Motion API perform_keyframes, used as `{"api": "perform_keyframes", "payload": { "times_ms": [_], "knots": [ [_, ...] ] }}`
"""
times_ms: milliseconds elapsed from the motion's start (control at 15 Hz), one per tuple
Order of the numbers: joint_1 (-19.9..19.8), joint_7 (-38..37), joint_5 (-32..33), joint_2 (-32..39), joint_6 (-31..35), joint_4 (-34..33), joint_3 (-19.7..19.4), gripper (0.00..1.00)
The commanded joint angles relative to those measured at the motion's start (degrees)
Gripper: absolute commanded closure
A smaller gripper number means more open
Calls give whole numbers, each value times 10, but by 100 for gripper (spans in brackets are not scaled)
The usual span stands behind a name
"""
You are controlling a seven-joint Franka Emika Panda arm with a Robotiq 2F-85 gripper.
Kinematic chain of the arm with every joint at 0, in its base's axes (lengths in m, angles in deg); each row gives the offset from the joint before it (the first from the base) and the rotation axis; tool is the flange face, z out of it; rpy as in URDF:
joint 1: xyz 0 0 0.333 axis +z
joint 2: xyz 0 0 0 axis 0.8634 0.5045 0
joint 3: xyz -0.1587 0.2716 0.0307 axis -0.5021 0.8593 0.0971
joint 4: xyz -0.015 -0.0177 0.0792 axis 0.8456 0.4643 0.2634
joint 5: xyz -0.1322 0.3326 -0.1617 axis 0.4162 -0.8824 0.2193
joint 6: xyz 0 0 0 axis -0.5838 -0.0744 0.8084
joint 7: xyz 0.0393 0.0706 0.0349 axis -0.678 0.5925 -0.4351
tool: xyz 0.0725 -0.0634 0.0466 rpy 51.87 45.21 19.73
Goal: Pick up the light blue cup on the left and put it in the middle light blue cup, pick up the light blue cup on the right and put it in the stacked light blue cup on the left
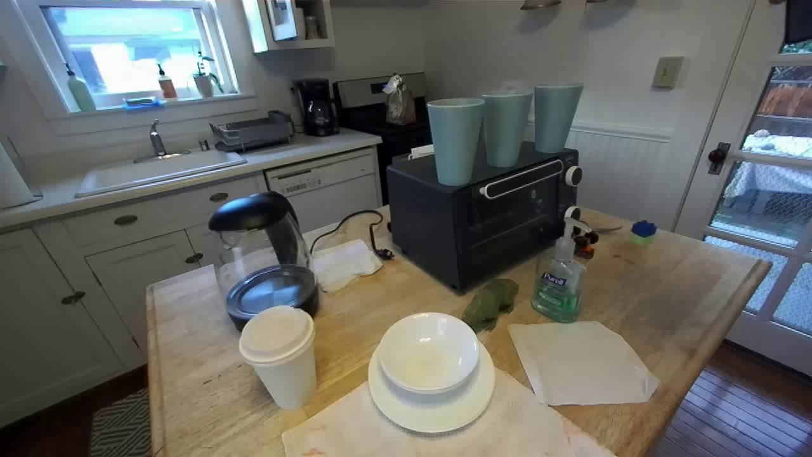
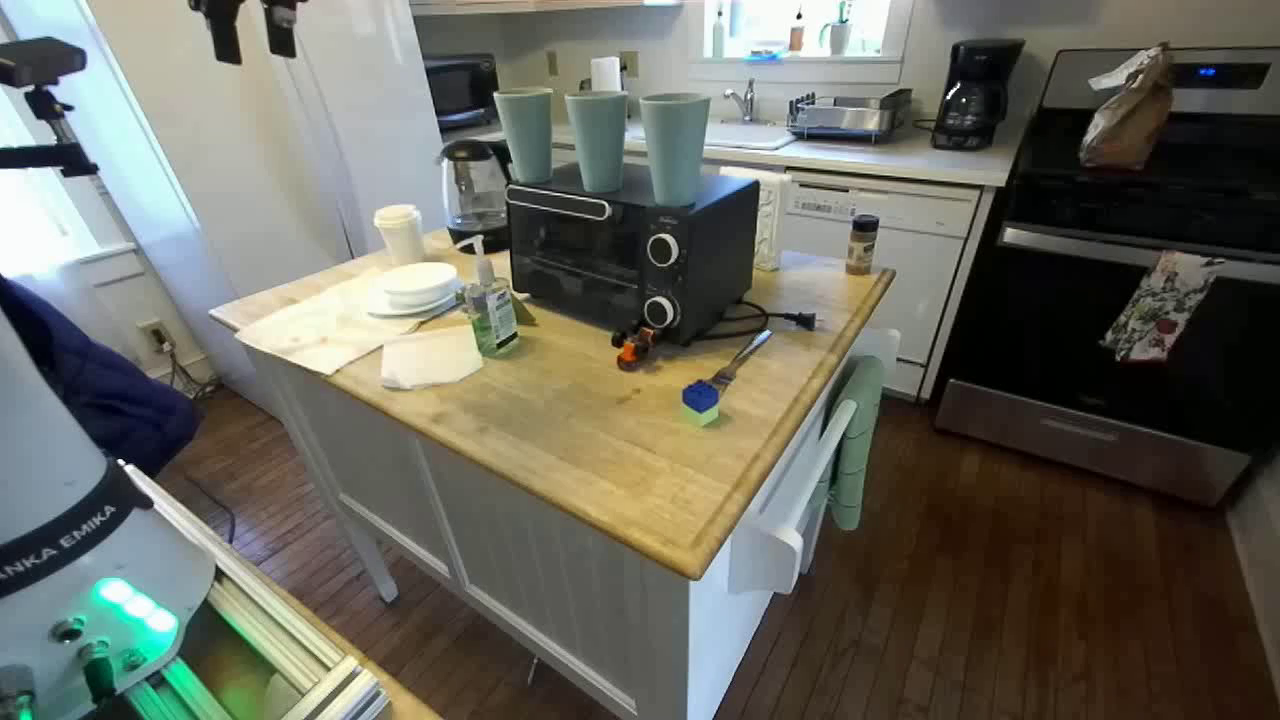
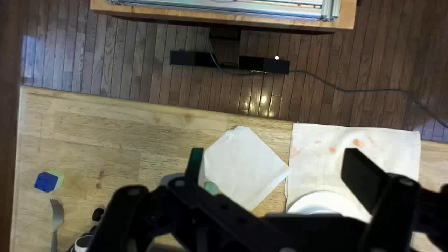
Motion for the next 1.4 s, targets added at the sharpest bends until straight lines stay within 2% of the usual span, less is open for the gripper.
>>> {"api": "perform_keyframes", "payload": {
  "times_ms": [0,533,933,1333],
  "knots": [
    [5,-2,1,1,-1,-2,-4,0],
    [5,-2,1,1,-1,-2,-4,0],
    [-42,-137,68,48,142,11,-2,0],
    [-54,-217,78,99,297,18,-7,0]
  ]
}}
